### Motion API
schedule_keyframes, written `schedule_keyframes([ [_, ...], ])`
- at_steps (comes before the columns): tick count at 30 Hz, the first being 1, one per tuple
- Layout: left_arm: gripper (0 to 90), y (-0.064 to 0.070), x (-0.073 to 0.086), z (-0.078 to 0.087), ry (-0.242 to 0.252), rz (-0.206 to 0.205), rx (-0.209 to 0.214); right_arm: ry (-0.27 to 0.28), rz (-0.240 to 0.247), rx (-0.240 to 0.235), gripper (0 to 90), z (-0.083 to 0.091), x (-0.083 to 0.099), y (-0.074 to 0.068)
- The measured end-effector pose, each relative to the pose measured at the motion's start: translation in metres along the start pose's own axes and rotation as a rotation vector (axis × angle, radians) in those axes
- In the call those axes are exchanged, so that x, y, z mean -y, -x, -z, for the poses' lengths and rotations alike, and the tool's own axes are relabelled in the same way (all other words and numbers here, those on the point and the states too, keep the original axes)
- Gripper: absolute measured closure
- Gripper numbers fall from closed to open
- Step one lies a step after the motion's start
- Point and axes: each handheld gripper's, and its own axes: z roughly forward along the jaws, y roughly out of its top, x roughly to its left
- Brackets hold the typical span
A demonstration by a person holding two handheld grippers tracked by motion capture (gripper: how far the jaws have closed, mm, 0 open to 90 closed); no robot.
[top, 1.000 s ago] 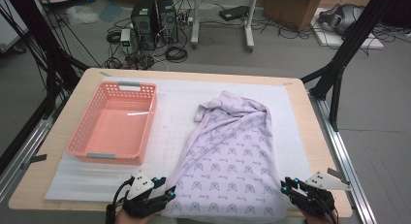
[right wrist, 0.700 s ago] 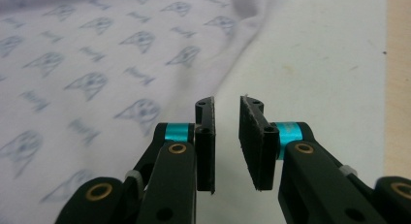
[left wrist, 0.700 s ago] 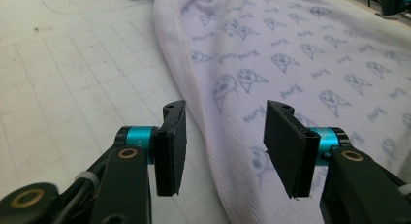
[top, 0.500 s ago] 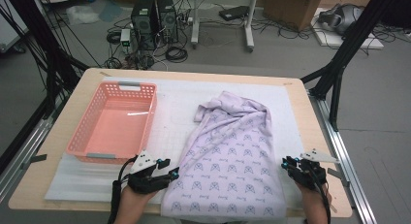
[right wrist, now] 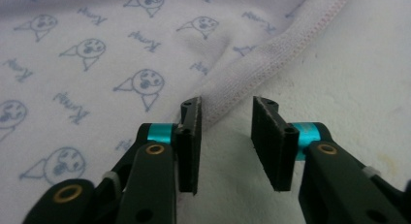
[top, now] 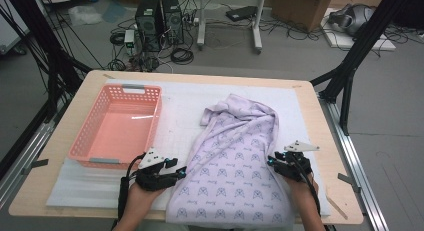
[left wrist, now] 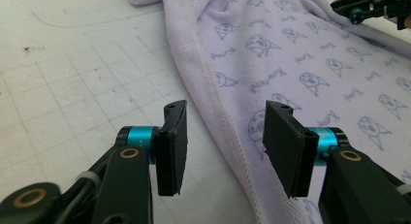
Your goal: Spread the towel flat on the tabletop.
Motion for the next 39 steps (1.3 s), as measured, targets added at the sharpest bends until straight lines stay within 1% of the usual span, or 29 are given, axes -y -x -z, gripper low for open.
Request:
schedule_keyframes([
  [1, 51.6, 0.000, 0.000, 0.000, 0.000, 0.001, 0.000, 0.003, -0.008, 0.000, 69.9, 0.000, 0.001, 0.000],
  [2, 51.6, 0.000, 0.000, 0.000, 0.000, 0.001, 0.000, -0.003, 0.003, 0.006, 75.8, 0.000, 0.000, 0.001],
  [3, 51.7, 0.000, 0.000, -0.001, 0.004, 0.004, 0.001, -0.006, 0.013, -0.009, 87.0, 0.000, 0.000, 0.002],
  [4, 51.7, 0.000, 0.000, -0.001, 0.001, 0.004, -0.001, -0.006, 0.022, -0.038, 89.6, 0.000, -0.001, 0.002],
  [6, 51.8, 0.000, 0.000, -0.002, -0.002, 0.006, -0.003, -0.006, 0.036, -0.031, 89.7, 0.000, -0.001, 0.001],
  [7, 51.8, 0.000, 0.000, -0.002, -0.003, 0.006, -0.004, -0.011, 0.048, -0.014, 89.7, 0.001, -0.001, 0.001],
  [8, 51.8, 0.001, 0.001, -0.002, -0.002, 0.007, -0.004, -0.017, 0.062, 0.021, 89.7, 0.003, -0.001, 0.002],
  [9, 51.7, 0.001, 0.001, -0.002, -0.005, 0.003, -0.001, -0.016, 0.064, 0.040, 89.7, 0.006, -0.001, 0.005],
  [10, 51.7, 0.001, 0.001, -0.002, -0.005, 0.002, -0.002, -0.009, 0.038, 0.042, 89.7, 0.009, 0.000, 0.009],
  [11, 51.7, 0.002, 0.001, -0.002, -0.002, 0.004, -0.001, 0.010, 0.017, 0.040, 89.5, 0.013, 0.001, 0.014],
  [12, 51.7, 0.002, 0.000, -0.002, -0.002, 0.001, -0.001, 0.029, -0.009, 0.029, 88.9, 0.016, 0.002, 0.017],
  [13, 51.7, 0.002, 0.000, -0.002, -0.002, 0.000, -0.001, 0.051, -0.031, 0.018, 83.4, 0.019, 0.003, 0.020],
  [15, 51.7, 0.002, -0.001, -0.003, 0.004, 0.004, -0.003, 0.067, -0.055, 0.018, 75.4, 0.020, 0.004, 0.021],
  [17, 51.7, 0.001, -0.002, -0.004, 0.006, 0.002, -0.005, 0.060, -0.056, -0.012, 68.1, 0.018, 0.005, 0.020],
  [19, 51.7, 0.000, -0.003, -0.005, 0.010, 0.006, -0.003, 0.024, -0.075, -0.045, 58.7, 0.011, 0.006, 0.017],
  [20, 51.7, 0.000, -0.003, -0.006, 0.007, 0.001, -0.003, 0.010, -0.074, -0.049, 55.6, 0.007, 0.006, 0.014],
  [21, 51.7, 0.001, -0.003, -0.006, 0.003, 0.000, -0.001, 0.015, -0.052, -0.032, 55.4, 0.007, 0.006, 0.010],
  [22, 51.7, 0.001, -0.003, -0.006, 0.003, 0.000, 0.000, 0.008, -0.039, -0.035, 54.7, 0.006, 0.005, 0.007],
  [23, 51.7, 0.002, -0.002, -0.005, 0.003, -0.002, 0.000, 0.004, -0.015, -0.017, 55.2, 0.004, 0.004, 0.004],
  [24, 51.7, 0.003, -0.002, -0.005, 0.006, -0.001, 0.000, 0.003, -0.002, -0.007, 56.4, 0.003, 0.003, 0.001],
  [25, 51.8, 0.003, -0.001, -0.004, 0.005, -0.002, 0.001, 0.001, 0.001, -0.003, 58.3, 0.003, 0.002, 0.000],
  [29, 52.0, 0.005, 0.000, -0.004, 0.000, -0.005, -0.013, -0.012, 0.000, -0.031, 67.8, 0.001, -0.001, 0.003],
  [30, 52.0, 0.005, 0.000, -0.003, 0.003, -0.005, -0.016, -0.011, 0.001, -0.033, 72.0, 0.001, -0.001, 0.004],
  [31, 52.1, 0.006, 0.000, -0.002, 0.007, -0.003, -0.022, -0.014, 0.006, -0.039, 79.5, 0.001, -0.001, 0.004],
  [32, 52.2, 0.007, 0.000, -0.001, 0.012, 0.001, -0.023, -0.016, 0.022, -0.059, 85.5, 0.000, -0.002, 0.004],
  [34, 52.2, 0.008, -0.001, 0.001, 0.030, 0.013, -0.022, -0.024, 0.070, -0.041, 86.9, 0.000, -0.003, 0.000],
  [35, 52.2, 0.009, -0.003, 0.002, 0.041, 0.013, -0.022, -0.031, 0.073, -0.029, 87.4, 0.001, -0.003, -0.002],
  [37, 52.2, 0.010, -0.003, 0.004, 0.056, 0.011, -0.027, -0.025, 0.085, -0.002, 87.8, 0.003, -0.002, -0.003],
  [39, 52.2, 0.013, 0.000, 0.008, 0.059, 0.016, -0.032, -0.035, 0.101, 0.061, 87.9, 0.009, 0.001, -0.001],
])
